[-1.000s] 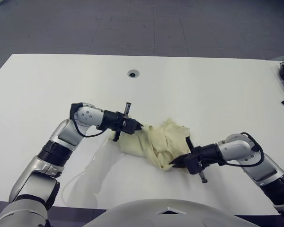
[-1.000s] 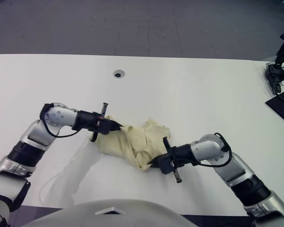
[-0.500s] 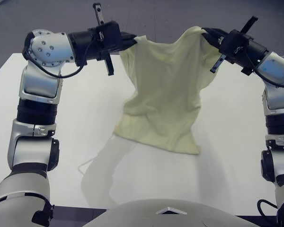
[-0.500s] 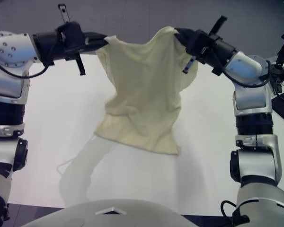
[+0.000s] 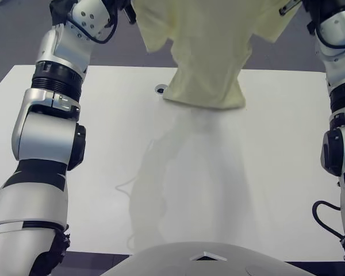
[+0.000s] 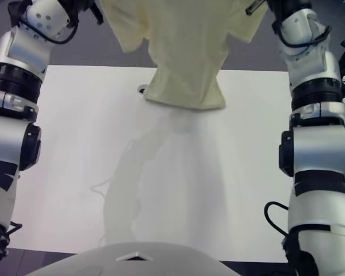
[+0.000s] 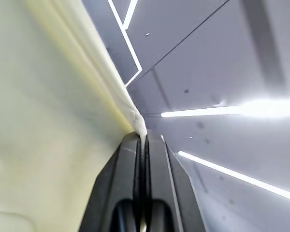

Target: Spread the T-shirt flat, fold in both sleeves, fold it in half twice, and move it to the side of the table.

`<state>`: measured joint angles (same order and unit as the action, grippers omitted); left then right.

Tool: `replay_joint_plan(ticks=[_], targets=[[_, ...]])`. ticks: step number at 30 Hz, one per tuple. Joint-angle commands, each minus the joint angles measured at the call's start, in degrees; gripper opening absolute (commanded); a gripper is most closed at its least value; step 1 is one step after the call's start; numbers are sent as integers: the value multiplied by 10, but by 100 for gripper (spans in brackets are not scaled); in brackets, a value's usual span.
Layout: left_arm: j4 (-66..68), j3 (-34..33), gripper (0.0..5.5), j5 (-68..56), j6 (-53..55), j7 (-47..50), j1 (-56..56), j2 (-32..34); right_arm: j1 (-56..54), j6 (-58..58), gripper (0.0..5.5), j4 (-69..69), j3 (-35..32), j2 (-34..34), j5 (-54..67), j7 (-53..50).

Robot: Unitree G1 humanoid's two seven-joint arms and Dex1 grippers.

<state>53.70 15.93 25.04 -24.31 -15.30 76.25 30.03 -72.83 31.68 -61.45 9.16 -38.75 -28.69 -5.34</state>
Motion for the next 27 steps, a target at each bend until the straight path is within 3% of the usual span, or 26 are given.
replay_joint_plan(ticks=[1,4,10,15,21,27], targets=[[-60,8,1,-7,-39,-59,-74,41,23,27,0,7,4,-28,1,8],[-159,6,1,0,-52,-78,-147,72,74,56,0,44,5,-37,15,43],[-462,32,1,-97,-21,-238,-408,126,310,50,0,276,36,-47,120,276],[-687,42,1,-144,33,-311,-606,180,494,23,0,510,64,-141,299,500],[-844,11,1,-164,100,-378,-767,265,627,-91,0,693,44,-215,464,644],[-950,-38,1,-212,163,-434,-904,340,748,-173,0,858,62,-271,532,747]])
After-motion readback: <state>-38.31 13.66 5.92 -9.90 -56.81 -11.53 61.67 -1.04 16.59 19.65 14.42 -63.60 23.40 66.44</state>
